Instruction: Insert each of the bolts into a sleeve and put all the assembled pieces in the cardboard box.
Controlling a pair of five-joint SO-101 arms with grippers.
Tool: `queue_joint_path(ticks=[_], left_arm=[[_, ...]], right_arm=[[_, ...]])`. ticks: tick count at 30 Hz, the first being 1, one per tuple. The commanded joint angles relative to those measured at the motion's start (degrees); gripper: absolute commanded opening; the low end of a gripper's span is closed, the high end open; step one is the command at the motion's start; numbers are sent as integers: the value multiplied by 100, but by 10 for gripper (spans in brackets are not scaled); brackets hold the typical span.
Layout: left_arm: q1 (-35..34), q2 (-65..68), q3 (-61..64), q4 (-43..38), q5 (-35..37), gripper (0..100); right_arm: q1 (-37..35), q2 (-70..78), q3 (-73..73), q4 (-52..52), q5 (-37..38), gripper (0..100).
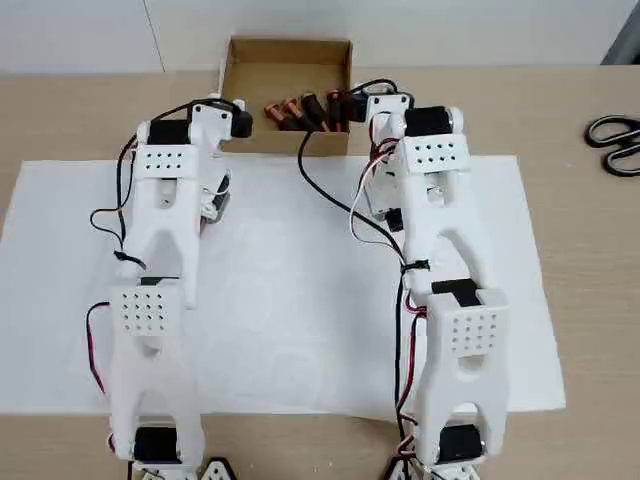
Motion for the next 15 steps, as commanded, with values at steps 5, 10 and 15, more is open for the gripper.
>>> queue_joint_path(ticks=[5,10,15], left_arm=[[44,35,-40,-97,299,70],[79,264,-13,-105,404,81],[70,580,-48,-176,440,81]], right_arm=[[-13,-426,-26,4,79,3],[-13,-426,-26,4,79,3],[-13,-426,-26,4,79,3]])
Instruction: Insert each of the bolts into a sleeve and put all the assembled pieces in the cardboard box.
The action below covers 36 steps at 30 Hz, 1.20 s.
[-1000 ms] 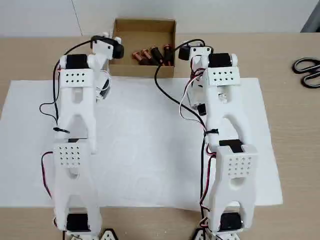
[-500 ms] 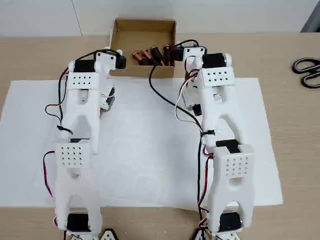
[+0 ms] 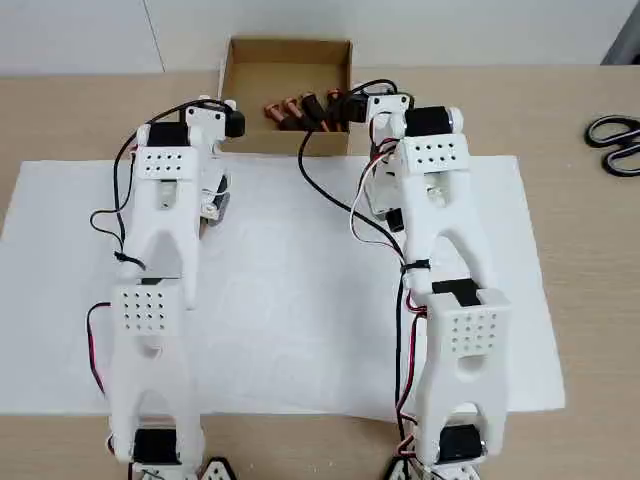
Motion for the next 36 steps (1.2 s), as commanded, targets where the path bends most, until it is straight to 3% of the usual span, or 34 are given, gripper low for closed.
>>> queue_joint_path(ticks=[1,9,19,27,36], left_arm=[[70,255,40,-132,53,74],[88,-18,13,26,53,6],[88,-2031,13,220,360,6],[88,-4501,1771,220,501,6],[70,-8009,4031,211,510,6]], right_arm=[[-13,-426,-26,4,79,3],[4,-462,-26,4,79,3],[4,-1068,-44,48,79,3],[4,-2818,70,57,79,3],[-22,-5068,1618,40,79,3]])
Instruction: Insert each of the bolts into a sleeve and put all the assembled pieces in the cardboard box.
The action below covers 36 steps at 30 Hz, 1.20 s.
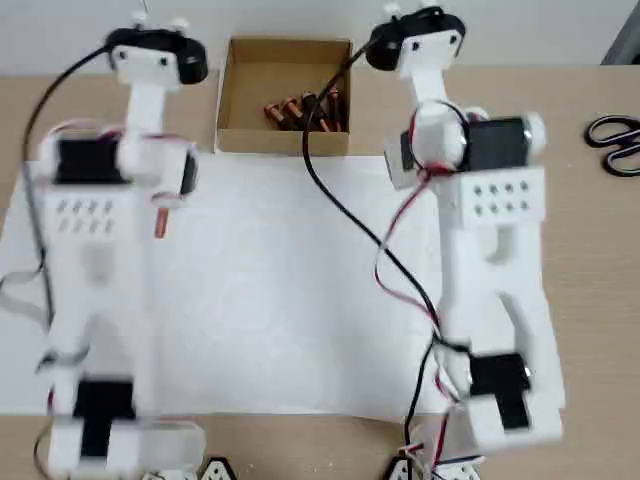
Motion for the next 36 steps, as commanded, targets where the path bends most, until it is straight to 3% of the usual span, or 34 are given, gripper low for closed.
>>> queue_joint_path(ticks=[1,5,11,16,20,22,28,36], left_arm=[[9,-1644,875,79,44,6],[0,-2620,2193,-281,35,6],[26,-3455,4013,-1749,35,6],[26,-4325,5191,-3042,35,6],[35,-4985,6009,-3947,53,6],[123,-5248,6316,-4185,448,6],[457,-5459,6668,-4448,2901,6],[519,-5477,7116,-5380,2760,6]], right_arm=[[-13,-1279,536,4,79,3],[-84,-2308,1275,-31,79,3],[-541,-3301,2602,-532,79,3],[-1182,-3934,4176,-1209,53,3],[-1288,-4462,5275,-2273,44,3],[-1288,-4681,5837,-2818,35,3],[-1332,-5182,7516,-4382,9,3],[-1763,-5824,9240,-6000,-1336,3]])
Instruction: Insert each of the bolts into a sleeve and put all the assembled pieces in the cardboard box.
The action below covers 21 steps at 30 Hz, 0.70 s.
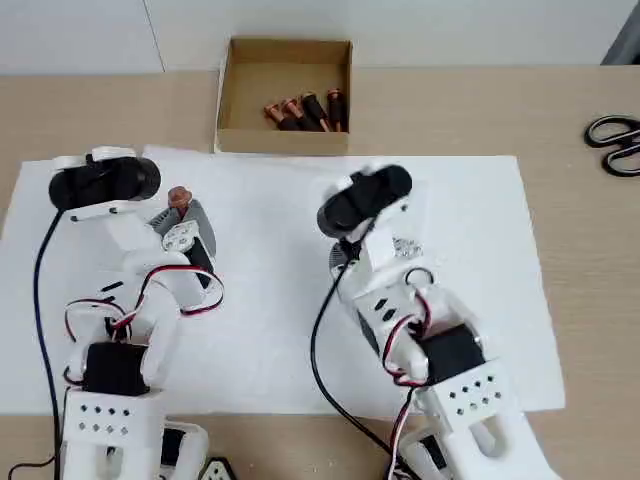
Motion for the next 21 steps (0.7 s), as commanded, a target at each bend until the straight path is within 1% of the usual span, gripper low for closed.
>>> queue_joint_path(ticks=[1,4,8,10,17,21], left_arm=[[97,-149,-22,-325,158,6],[475,-149,-31,-378,440,6],[993,-149,-31,-598,440,6],[1099,-149,-31,-633,431,6],[1266,-158,-31,-615,431,6],[1679,-158,-22,-607,440,6]], right_arm=[[-171,-374,554,-919,-440,3],[-435,-620,976,-1314,-202,3],[-892,-980,1442,-1525,-18,3],[-1024,-1165,1679,-1631,-26,3],[-1209,-1877,2479,-2044,-44,3],[-1218,-2237,2637,-2018,-62,4]])
